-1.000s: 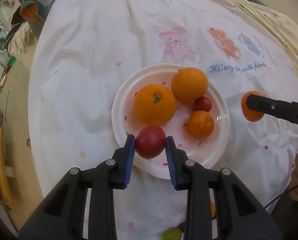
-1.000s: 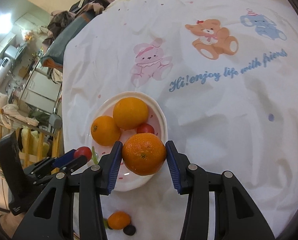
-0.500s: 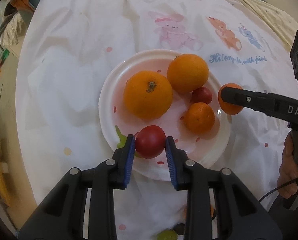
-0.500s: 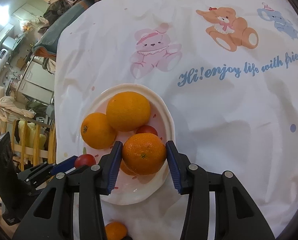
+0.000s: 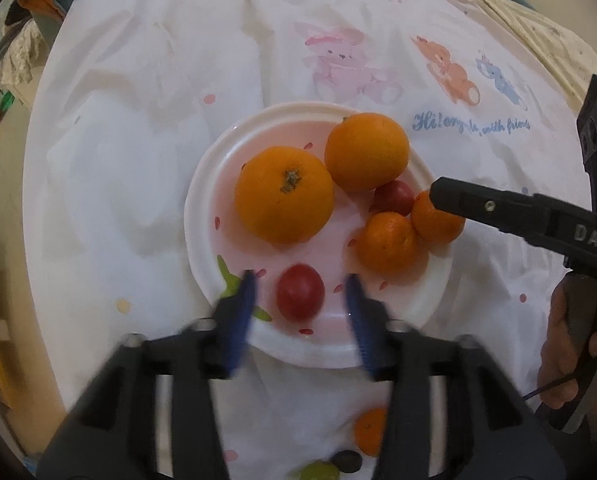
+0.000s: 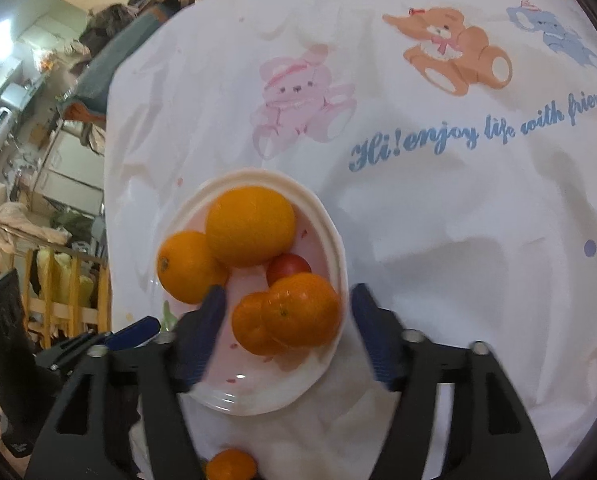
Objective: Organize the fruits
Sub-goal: 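Carry the tangerine and red tomato onto the plate and open both tools, then lift both open tools away from the plate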
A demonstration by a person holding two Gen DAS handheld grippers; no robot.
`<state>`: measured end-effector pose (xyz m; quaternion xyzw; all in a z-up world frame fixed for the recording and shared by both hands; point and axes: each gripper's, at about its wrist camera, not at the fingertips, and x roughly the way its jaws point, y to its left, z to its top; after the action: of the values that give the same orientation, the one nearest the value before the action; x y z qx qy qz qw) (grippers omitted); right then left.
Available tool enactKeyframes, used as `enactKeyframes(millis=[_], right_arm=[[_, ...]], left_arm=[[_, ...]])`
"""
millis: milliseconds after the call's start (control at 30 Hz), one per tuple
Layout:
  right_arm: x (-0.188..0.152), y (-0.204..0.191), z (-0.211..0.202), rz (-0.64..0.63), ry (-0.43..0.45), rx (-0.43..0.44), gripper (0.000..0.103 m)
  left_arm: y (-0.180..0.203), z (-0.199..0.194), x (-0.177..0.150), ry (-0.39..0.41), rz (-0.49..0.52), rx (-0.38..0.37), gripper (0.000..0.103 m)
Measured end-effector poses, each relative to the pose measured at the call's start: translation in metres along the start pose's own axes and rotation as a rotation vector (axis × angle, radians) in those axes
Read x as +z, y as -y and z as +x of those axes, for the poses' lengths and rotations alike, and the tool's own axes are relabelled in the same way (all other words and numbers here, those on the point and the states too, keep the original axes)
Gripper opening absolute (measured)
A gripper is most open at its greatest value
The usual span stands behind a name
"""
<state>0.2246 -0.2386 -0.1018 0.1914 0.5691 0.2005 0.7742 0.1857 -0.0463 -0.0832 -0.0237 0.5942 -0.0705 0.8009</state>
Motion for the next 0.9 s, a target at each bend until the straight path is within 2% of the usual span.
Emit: enactKeyframes(millis=[67,100,400,633,900], right_arm=[[0.001,-0.002,-0.004,-0.004,0.017,-0.002,0.076],[0.001,-0.002,-0.005,-0.005,0.018,0.001,0.076],[0.002,-0.002,-0.022,-0.005,0.059,-0.007,0.076],[-0.008,-0.006,-0.039,-0.001,0.082,-0.013,0.076],[-0.030,-0.011,-0.064,-0.012,0.096,-0.022,0.076]], left_arm=[[-0.001,-0.004,0.000,0.019,-0.008,-0.012,0.068],[-0.001,-0.007,0.001,0.027,-0.009,-0.016,0.069],[-0.013,-0.018,0.003,0.063,-0.050,0.013,0.069],[-0.011,-0.036,-0.005,0.136,-0.039,0.110,0.069],[-0.014,-0.068,-0.017,0.198,-0.050,0.104,0.069]])
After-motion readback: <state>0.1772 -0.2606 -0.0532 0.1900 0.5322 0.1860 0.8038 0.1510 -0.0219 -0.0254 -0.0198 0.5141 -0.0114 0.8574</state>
